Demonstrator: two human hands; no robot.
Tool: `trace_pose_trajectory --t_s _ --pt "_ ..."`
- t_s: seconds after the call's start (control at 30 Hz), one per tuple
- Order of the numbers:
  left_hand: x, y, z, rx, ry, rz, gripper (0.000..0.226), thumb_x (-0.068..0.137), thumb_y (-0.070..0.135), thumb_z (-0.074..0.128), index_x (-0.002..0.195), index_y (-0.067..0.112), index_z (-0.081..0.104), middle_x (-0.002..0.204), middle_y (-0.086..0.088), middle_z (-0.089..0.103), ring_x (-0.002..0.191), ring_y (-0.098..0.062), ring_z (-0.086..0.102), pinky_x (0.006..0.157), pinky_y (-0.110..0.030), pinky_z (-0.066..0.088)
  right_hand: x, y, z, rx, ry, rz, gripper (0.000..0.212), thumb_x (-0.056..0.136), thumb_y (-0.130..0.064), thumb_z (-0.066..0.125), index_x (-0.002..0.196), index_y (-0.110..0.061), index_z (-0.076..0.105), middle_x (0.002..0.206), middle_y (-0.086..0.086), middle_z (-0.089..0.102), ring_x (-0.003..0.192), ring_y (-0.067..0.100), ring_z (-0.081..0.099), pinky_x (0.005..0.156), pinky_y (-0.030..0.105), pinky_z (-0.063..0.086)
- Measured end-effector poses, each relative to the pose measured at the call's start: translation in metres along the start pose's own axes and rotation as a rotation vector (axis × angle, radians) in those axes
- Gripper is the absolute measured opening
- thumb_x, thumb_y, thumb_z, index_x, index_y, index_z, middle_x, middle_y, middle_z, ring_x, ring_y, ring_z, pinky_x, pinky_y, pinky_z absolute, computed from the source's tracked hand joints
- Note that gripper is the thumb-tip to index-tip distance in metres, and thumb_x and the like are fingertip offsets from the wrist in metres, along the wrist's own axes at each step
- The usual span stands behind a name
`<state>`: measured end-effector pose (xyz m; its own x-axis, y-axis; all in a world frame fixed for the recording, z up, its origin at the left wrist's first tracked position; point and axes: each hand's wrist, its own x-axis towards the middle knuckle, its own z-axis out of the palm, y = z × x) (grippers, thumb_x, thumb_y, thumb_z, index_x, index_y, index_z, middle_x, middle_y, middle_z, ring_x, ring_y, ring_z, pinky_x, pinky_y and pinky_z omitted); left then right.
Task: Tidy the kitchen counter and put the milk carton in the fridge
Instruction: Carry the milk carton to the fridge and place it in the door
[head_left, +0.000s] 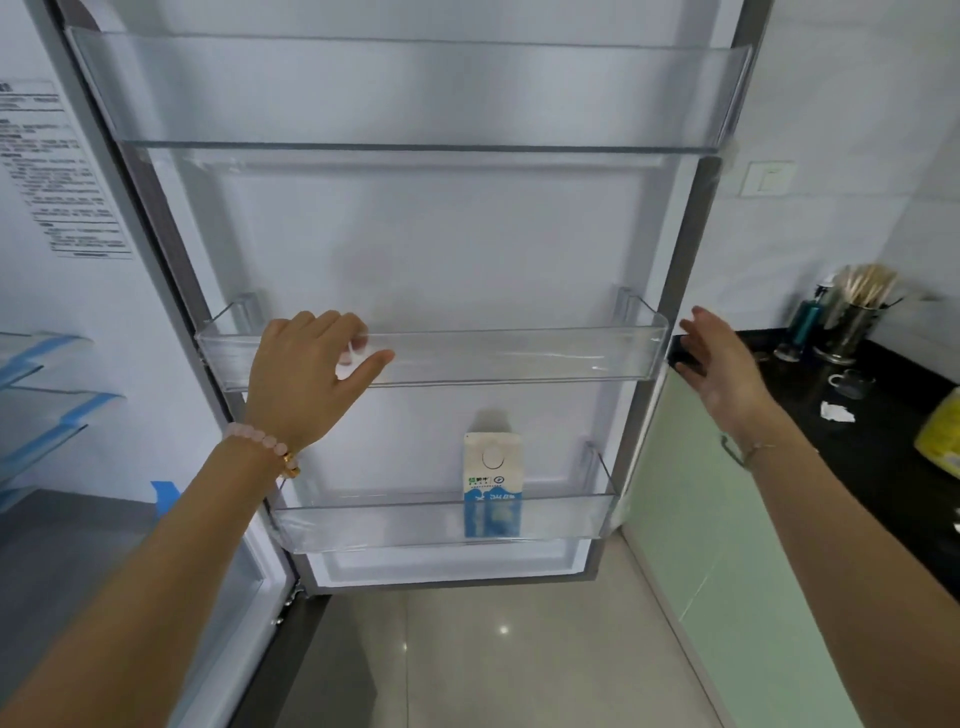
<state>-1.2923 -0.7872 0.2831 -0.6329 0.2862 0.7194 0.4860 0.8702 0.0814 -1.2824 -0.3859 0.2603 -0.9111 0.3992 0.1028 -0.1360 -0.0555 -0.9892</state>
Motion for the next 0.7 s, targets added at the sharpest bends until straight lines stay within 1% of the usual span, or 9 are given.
trace_pose_trajectory --t_s 0.07,0.13,0.2,0.27,0.37,0.47,0.57,0.63,0.7 --pt "-0.001 -0.001 -0.003 -0.002 -0.020 -0.006 0.050 0.082 0.059 0.033 0.078 0.015 0.056 0.069 -0.001 0.062 0.067 -0.020 0.051 0.075 -0.035 0.034 0.008 -0.001 0.011 0.024 -0.069 0.052 0.037 0.095 -0.045 0.040 0.126 -0.030 0.054 0.121 -0.015 0.060 0.113 0.005 0.053 0.110 0.034 0.032" --pt "-0.003 -0.004 -0.004 -0.001 -0.031 0.006 0.054 0.083 0.063 0.031 0.079 0.015 0.056 0.070 -0.001 0.062 0.066 -0.019 0.050 0.072 -0.032 0.032 0.014 -0.001 0.017 0.043 -0.099 0.088 0.056 0.090 -0.060 0.040 0.136 -0.030 0.047 0.133 -0.013 0.056 0.120 0.008 0.051 0.114 0.036 0.030" --pt "-0.004 -0.007 -0.007 0.007 -0.035 0.016 0.060 0.084 0.067 0.025 0.079 0.016 0.055 0.069 0.000 0.062 0.065 -0.021 0.052 0.071 -0.031 0.033 0.017 0.001 0.017 0.073 -0.110 0.086 0.082 0.074 -0.077 0.044 0.140 -0.029 0.043 0.140 -0.012 0.051 0.125 0.010 0.049 0.115 0.038 0.029" --pt "-0.005 -0.008 -0.009 0.038 -0.050 0.018 0.060 0.085 0.066 0.023 0.079 0.016 0.055 0.069 0.000 0.062 0.065 -0.022 0.055 0.071 -0.034 0.037 0.010 0.001 0.017 0.076 -0.098 0.093 0.097 0.062 -0.084 0.046 0.142 -0.029 0.040 0.143 -0.011 0.048 0.125 0.010 0.048 0.114 0.037 0.030" --pt "-0.008 -0.006 -0.016 0.058 -0.070 0.021 0.052 0.085 0.059 0.031 0.079 0.013 0.056 0.069 -0.002 0.062 0.065 -0.025 0.055 0.073 -0.037 0.040 -0.006 0.000 0.016 0.061 -0.095 0.099 0.115 0.044 -0.086 0.048 0.143 -0.027 0.039 0.139 -0.011 0.051 0.120 0.010 0.051 0.107 0.032 0.037" --pt "-0.016 -0.004 -0.027 0.075 -0.094 -0.009 0.049 0.085 0.055 0.034 0.081 0.012 0.057 0.074 -0.003 0.065 0.069 -0.026 0.057 0.083 -0.043 0.042 -0.026 0.000 0.014 0.044 -0.063 0.054 0.104 0.052 -0.083 0.043 0.141 -0.028 0.042 0.132 -0.011 0.056 0.108 0.004 0.056 0.096 0.026 0.043" --pt "-0.029 -0.002 -0.036 0.147 -0.120 -0.093 0.049 0.086 0.053 0.036 0.103 0.014 0.060 0.102 -0.008 0.069 0.098 -0.031 0.061 0.100 -0.053 0.035 -0.044 0.004 0.007 -0.041 -0.018 -0.014 0.084 0.071 -0.081 0.037 0.139 -0.033 0.042 0.128 -0.015 0.057 0.116 0.005 0.053 0.107 0.036 0.038" --pt "-0.044 0.006 -0.043 0.098 -0.118 -0.119 0.055 0.086 0.051 0.034 0.119 0.012 0.055 0.119 -0.012 0.062 0.114 -0.033 0.055 0.103 -0.051 0.036 -0.060 0.007 0.003 -0.072 0.000 -0.056 0.061 0.086 -0.069 0.032 0.134 -0.032 0.043 0.114 -0.021 0.058 0.109 0.002 0.054 0.107 0.037 0.038" --pt "-0.066 0.025 -0.053 -0.004 -0.081 -0.142 0.054 0.086 0.044 0.039 0.128 0.009 0.048 0.131 -0.015 0.054 0.123 -0.033 0.048 0.105 -0.047 0.036 -0.078 0.008 0.001 -0.089 0.029 -0.088 0.049 0.091 -0.061 0.034 0.128 -0.031 0.046 0.109 -0.020 0.058 0.105 0.001 0.054 0.106 0.036 0.039"
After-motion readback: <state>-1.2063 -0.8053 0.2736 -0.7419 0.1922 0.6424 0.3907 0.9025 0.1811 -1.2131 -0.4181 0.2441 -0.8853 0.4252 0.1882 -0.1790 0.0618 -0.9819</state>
